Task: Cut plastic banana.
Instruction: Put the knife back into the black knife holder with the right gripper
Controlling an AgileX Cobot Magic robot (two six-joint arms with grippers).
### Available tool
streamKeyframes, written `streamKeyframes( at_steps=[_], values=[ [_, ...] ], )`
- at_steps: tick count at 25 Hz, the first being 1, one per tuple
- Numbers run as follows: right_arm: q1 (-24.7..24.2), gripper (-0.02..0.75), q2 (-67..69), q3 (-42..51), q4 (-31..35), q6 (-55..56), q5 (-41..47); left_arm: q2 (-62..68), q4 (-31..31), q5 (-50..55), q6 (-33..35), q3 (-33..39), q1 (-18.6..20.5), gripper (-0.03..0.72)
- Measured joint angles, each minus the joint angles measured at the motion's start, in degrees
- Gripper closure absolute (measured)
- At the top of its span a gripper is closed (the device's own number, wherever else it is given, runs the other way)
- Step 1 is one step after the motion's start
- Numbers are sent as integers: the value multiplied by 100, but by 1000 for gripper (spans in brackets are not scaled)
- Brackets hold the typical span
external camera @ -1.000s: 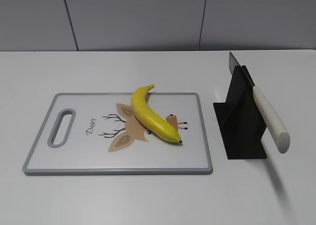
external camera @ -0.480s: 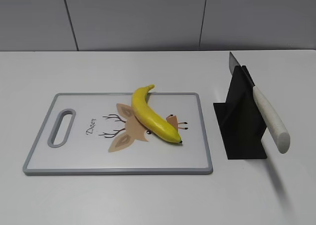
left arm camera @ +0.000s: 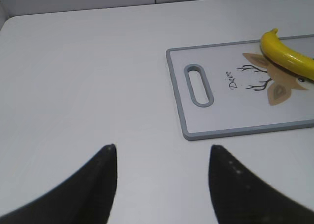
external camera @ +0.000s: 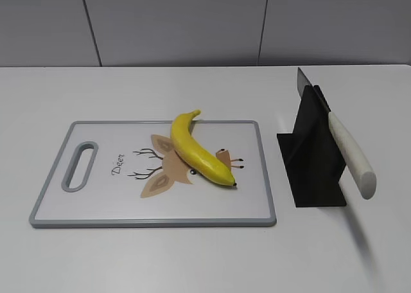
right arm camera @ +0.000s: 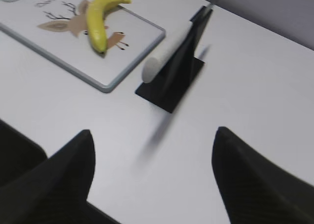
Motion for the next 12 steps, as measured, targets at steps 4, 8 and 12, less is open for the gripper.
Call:
streamKeyframes(
  at_steps=[4, 8, 12],
  values=[
    [-1077, 162, 0, 0, 0, 0, 0, 0, 0, 5, 0, 0, 0, 113],
    [-1796, 162, 0, 0, 0, 8, -3, 0, 0, 5, 0, 0, 0, 113],
    [-1889, 162, 0, 0, -1, 8, -3, 0, 0, 10, 0, 0, 0, 113]
  ],
)
